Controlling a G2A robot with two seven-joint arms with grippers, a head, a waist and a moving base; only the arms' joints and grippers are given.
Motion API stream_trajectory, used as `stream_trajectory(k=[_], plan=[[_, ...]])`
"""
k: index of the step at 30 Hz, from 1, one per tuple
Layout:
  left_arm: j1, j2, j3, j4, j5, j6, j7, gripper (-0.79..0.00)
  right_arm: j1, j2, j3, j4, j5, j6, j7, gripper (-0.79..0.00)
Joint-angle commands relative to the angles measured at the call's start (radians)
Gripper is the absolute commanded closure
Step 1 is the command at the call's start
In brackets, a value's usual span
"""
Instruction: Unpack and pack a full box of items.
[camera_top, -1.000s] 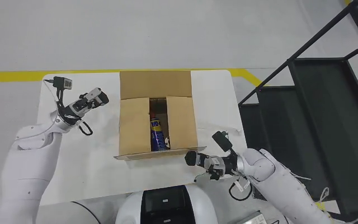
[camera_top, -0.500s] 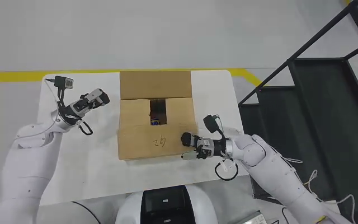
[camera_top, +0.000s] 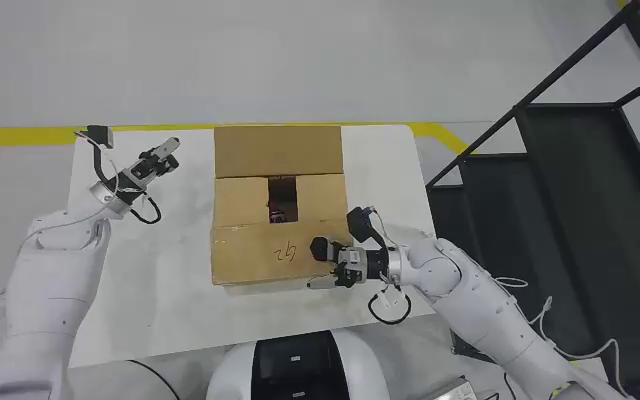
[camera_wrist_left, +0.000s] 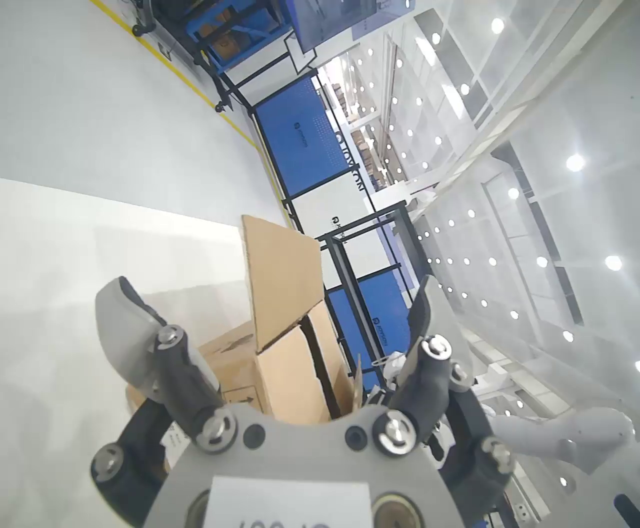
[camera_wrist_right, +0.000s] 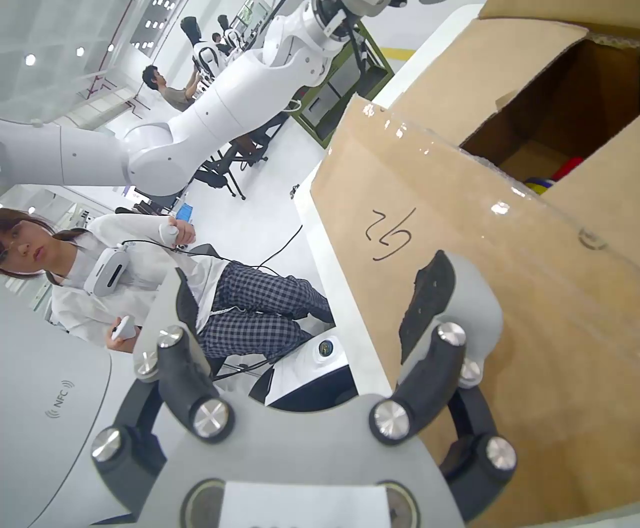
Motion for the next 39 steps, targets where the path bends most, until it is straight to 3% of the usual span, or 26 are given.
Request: stream_trajectory(k=[1, 7, 18, 24, 31, 36, 39], plan=[[-0.042, -0.01, 0.027, 0.061, 0.022, 0.001, 0.02, -0.785, -0.004, 0.001, 0.004, -0.005, -0.002, -0.002, -0.004, -0.785], [-0.139, -0.04, 0.093, 0.198, 0.015, -0.007, 0.003, -0.785, -0.018, 0.004, 0.014, -0.014, -0.002, -0.012, -0.011, -0.785], [-0.277, -0.113, 0.208, 0.385, -0.135, -0.025, -0.197, -0.785, -0.021, 0.006, 0.022, -0.006, 0.007, -0.028, -0.011, -0.785], [-0.32, -0.139, 0.233, 0.439, -0.195, -0.072, -0.287, -0.785, -0.019, 0.007, 0.023, 0.001, 0.019, -0.034, -0.005, -0.785], [-0.352, -0.171, 0.258, 0.488, -0.228, -0.126, -0.283, -0.785, -0.012, 0.006, 0.017, 0.008, 0.028, -0.039, 0.002, -0.785], [-0.356, -0.194, 0.262, 0.487, -0.326, -0.134, -0.355, -0.785, -0.01, 0.007, 0.019, 0.01, 0.026, -0.037, 0.002, -0.785], [-0.352, -0.192, 0.264, 0.458, -0.349, -0.116, -0.374, -0.785, -0.011, 0.007, 0.021, 0.011, 0.026, -0.036, 0.004, -0.785]])
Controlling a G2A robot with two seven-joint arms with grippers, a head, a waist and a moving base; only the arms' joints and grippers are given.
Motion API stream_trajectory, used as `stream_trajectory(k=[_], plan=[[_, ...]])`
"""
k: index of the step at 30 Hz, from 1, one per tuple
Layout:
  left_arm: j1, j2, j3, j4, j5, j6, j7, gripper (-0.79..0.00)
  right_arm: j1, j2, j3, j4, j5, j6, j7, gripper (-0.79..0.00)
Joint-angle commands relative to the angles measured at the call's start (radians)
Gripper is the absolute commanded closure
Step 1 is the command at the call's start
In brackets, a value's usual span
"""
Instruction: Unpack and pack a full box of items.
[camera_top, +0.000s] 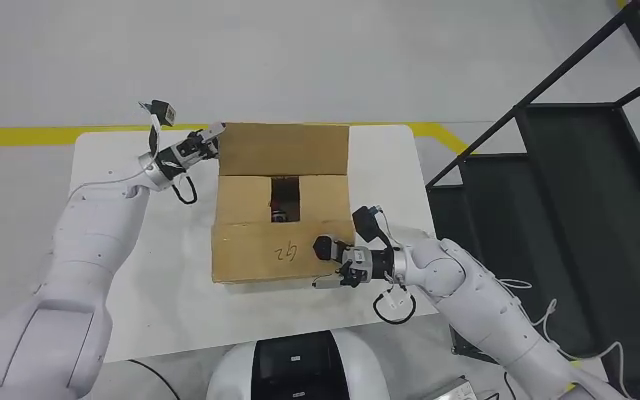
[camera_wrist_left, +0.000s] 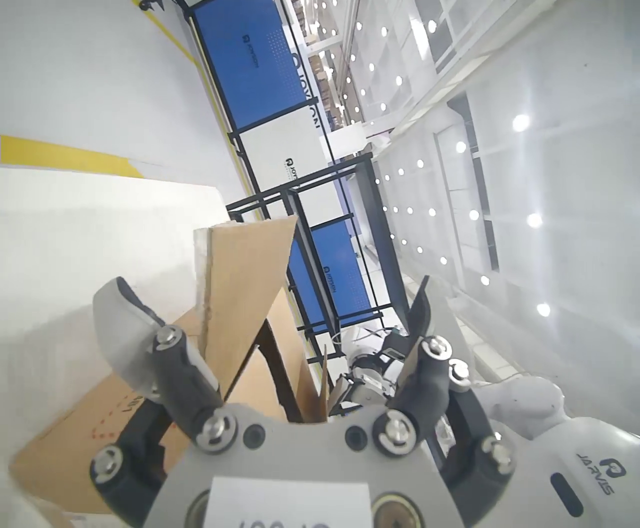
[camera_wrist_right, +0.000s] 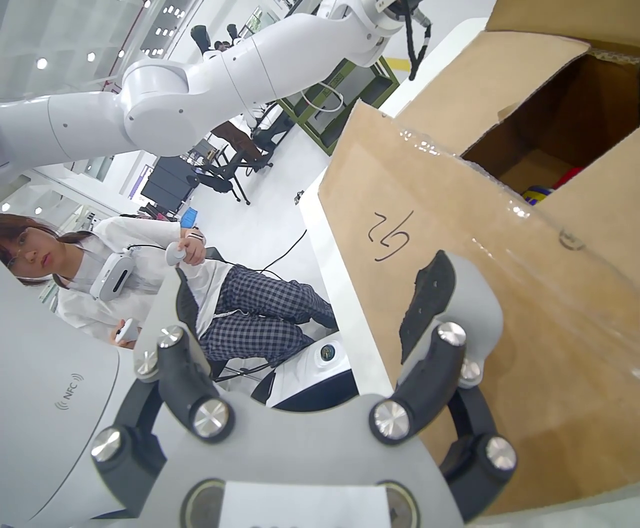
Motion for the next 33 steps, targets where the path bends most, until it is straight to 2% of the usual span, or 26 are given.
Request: stream_trajectory(k=[1, 6, 12, 18, 25, 33], plan=[[0.006, 0.006, 0.001, -0.02, 0.002, 0.007, -0.004, -0.785, -0.001, 0.0, 0.001, 0.001, 0.001, 0.001, 0.002, -0.785], [0.053, 0.036, -0.002, -0.147, 0.003, 0.024, -0.022, -0.785, 0.004, 0.0, -0.002, 0.005, -0.004, 0.015, 0.002, -0.785], [0.14, 0.098, -0.018, -0.337, 0.019, 0.072, -0.07, -0.785, 0.008, -0.004, -0.002, 0.007, -0.043, 0.063, -0.019, -0.785], [0.215, 0.158, -0.038, -0.478, 0.021, 0.115, -0.113, -0.785, -0.006, -0.004, 0.012, -0.003, -0.092, 0.101, -0.055, -0.785], [0.265, 0.211, -0.028, -0.574, 0.027, 0.205, -0.203, -0.785, -0.038, 0.0, 0.051, -0.03, -0.16, 0.167, -0.106, -0.785], [0.276, 0.247, 0.004, -0.612, 0.024, 0.25, -0.248, -0.785, -0.078, 0.003, 0.087, -0.068, -0.233, 0.253, -0.155, -0.785]])
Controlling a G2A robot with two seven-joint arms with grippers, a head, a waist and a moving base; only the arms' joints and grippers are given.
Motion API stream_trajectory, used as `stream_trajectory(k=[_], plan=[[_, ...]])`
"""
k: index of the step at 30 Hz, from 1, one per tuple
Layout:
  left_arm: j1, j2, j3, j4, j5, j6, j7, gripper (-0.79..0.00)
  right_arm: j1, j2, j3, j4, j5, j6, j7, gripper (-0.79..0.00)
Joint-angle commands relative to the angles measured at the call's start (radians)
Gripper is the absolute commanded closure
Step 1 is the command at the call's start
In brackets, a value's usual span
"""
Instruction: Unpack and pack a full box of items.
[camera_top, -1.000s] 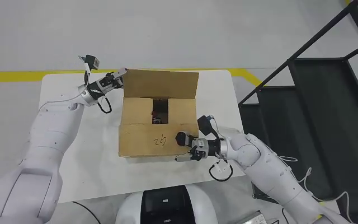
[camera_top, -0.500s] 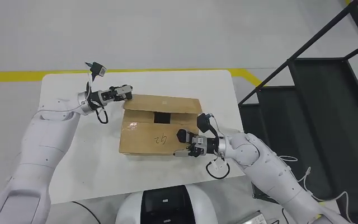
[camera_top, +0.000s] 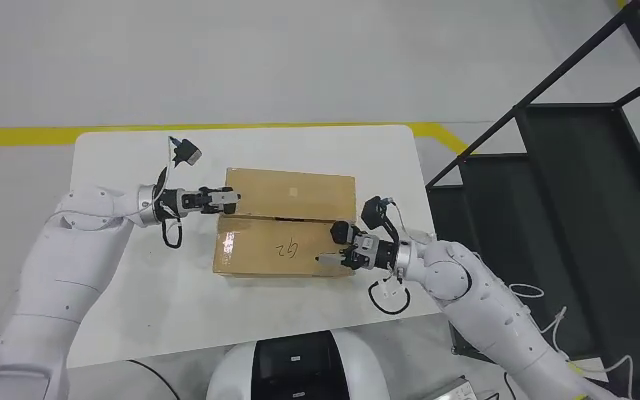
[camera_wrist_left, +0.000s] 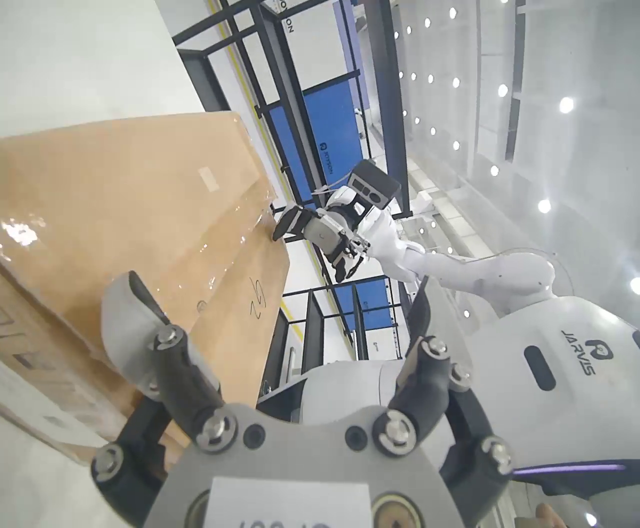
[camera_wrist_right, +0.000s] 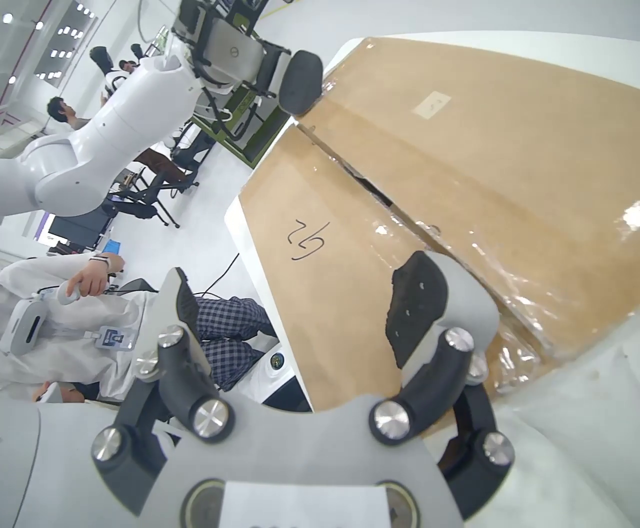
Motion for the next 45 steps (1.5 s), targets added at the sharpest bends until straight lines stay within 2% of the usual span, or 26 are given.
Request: stream_trajectory(k=[1, 6, 12, 18, 21, 28, 34, 38, 45], plan=[[0.0, 0.007, 0.009, -0.005, -0.007, 0.006, -0.006, -0.785, -0.007, 0.0, 0.002, -0.009, -0.007, 0.008, -0.006, -0.785], [-0.008, 0.022, 0.044, -0.003, 0.047, 0.017, -0.017, -0.785, -0.02, -0.001, 0.015, -0.018, -0.015, 0.016, -0.031, -0.785], [-0.017, 0.035, 0.07, -0.011, 0.032, 0.015, -0.015, -0.785, -0.061, 0.005, 0.06, -0.032, -0.013, -0.052, -0.089, -0.785], [-0.018, 0.036, 0.072, -0.014, 0.031, 0.015, -0.015, -0.785, -0.185, 0.022, 0.171, -0.049, -0.021, -0.107, -0.176, -0.785], [-0.018, 0.036, 0.072, -0.014, 0.031, 0.015, -0.015, -0.785, -0.267, 0.029, 0.228, -0.025, -0.026, -0.094, -0.224, -0.785], [-0.018, 0.036, 0.072, -0.014, 0.031, 0.015, -0.015, -0.785, -0.32, 0.029, 0.212, 0.042, 0.027, -0.07, -0.153, -0.785], [-0.018, 0.036, 0.072, -0.014, 0.031, 0.015, -0.015, -0.785, -0.271, 0.015, 0.132, 0.111, 0.082, -0.055, -0.089, -0.785], [-0.018, 0.036, 0.072, -0.014, 0.031, 0.015, -0.015, -0.785, -0.181, -0.01, 0.06, 0.214, 0.139, -0.062, -0.126, -0.785], [-0.018, 0.036, 0.072, -0.014, 0.031, 0.015, -0.015, -0.785, -0.047, -0.055, -0.042, 0.379, 0.241, -0.152, -0.189, -0.785]])
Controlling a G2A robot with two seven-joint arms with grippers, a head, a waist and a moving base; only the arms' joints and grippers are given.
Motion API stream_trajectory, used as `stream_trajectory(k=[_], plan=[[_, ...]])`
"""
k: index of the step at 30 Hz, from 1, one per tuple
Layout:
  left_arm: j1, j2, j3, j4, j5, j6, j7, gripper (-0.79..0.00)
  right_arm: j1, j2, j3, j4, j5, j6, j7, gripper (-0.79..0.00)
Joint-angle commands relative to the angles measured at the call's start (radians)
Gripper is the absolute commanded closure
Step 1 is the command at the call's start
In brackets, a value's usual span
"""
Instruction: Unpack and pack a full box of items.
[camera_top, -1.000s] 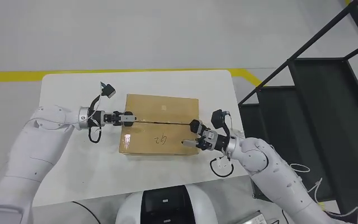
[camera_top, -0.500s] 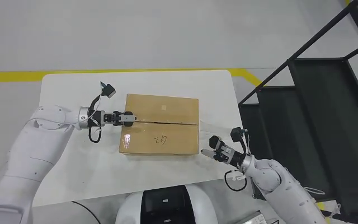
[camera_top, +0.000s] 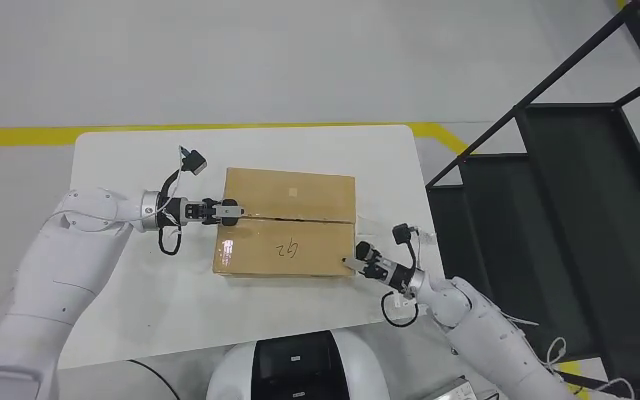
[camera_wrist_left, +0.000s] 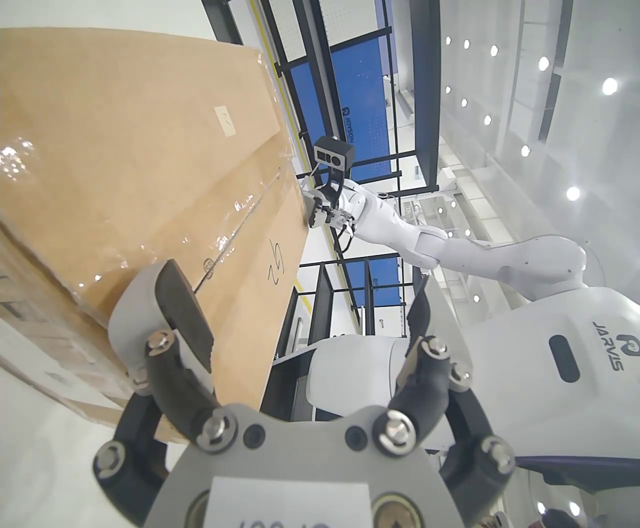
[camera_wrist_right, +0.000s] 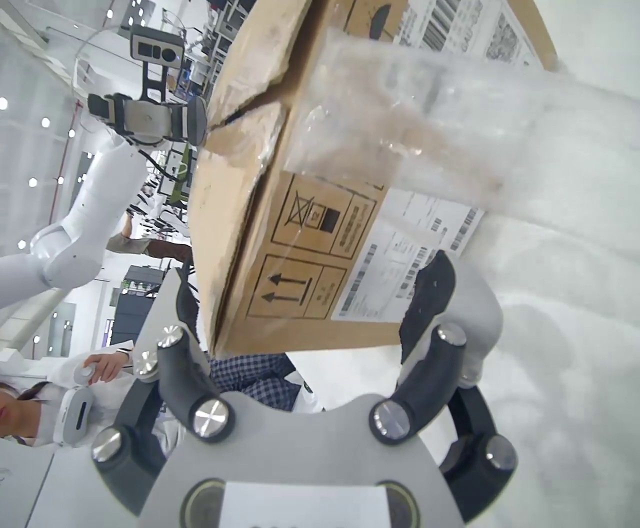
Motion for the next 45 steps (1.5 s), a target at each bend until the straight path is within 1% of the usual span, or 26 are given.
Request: stream_trajectory(k=[1, 5, 8, 14, 24, 36, 40, 45], plan=[[0.0, 0.0, 0.0, 0.0, 0.0, 0.0, 0.0, -0.785, 0.031, -0.011, -0.018, 0.046, 0.029, -0.028, -0.025, -0.785], [0.0, 0.0, 0.0, 0.0, 0.0, 0.0, 0.0, -0.785, 0.068, -0.03, -0.036, 0.115, 0.069, -0.134, -0.093, -0.785], [0.0, 0.0, 0.0, 0.0, 0.0, 0.0, 0.0, -0.785, 0.082, -0.04, -0.036, 0.15, 0.068, -0.204, -0.139, -0.785], [0.0, 0.0, 0.0, 0.0, 0.0, 0.0, 0.0, -0.785, 0.073, -0.048, -0.017, 0.156, 0.02, -0.266, -0.204, -0.785], [0.0, 0.0, 0.0, 0.0, 0.0, 0.0, 0.0, -0.785, 0.002, -0.047, 0.058, 0.047, -0.14, -0.263, -0.321, -0.785], [0.0, 0.0, 0.0, 0.0, 0.0, 0.0, 0.0, -0.785, -0.016, -0.064, 0.09, -0.039, -0.302, -0.255, -0.425, -0.785], [0.0, 0.0, 0.0, 0.0, 0.0, 0.0, 0.0, -0.785, -0.02, -0.067, 0.094, -0.073, -0.353, -0.247, -0.428, -0.785], [0.0, 0.0, 0.0, 0.0, 0.0, 0.0, 0.0, -0.785, 0.001, -0.074, 0.071, -0.092, -0.372, -0.208, -0.377, -0.785]])
